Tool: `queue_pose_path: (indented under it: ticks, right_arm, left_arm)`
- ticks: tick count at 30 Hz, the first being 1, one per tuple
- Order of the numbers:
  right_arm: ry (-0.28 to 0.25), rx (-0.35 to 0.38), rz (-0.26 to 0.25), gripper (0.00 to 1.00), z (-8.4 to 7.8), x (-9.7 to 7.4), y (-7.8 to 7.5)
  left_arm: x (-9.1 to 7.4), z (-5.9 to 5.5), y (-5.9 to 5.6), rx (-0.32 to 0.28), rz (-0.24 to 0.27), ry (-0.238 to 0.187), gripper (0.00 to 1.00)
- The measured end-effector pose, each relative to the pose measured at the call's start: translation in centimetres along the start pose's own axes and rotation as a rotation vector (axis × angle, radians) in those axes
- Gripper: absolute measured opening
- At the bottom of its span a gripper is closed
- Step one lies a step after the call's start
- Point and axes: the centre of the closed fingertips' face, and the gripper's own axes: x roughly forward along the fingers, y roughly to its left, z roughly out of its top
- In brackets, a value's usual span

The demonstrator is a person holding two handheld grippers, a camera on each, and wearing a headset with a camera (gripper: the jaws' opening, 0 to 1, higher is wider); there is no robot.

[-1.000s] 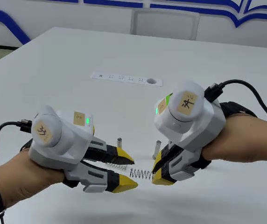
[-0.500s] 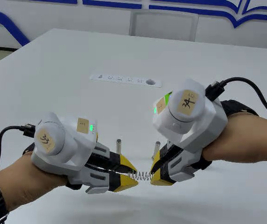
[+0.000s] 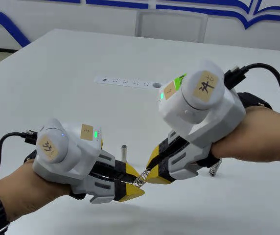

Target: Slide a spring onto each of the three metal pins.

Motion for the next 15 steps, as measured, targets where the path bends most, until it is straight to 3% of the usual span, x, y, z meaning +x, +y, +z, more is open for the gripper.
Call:
queue_pose_path:
  ticks: [9, 15]
  right_arm:
    - [0.004, -0.011, 0.003, 0.11, 0.16, 0.15, -0.08]
    - [0.028, -0.011, -0.009, 0.11, -0.53, 0.1, -0.55]
  left_arm:
    - [0.08, -0.04, -0.06, -0.003, -0.003, 0.0, 0.12]
    - [-0.07, 0.12, 0.08, -0.023, 0.002, -0.01, 0.17]
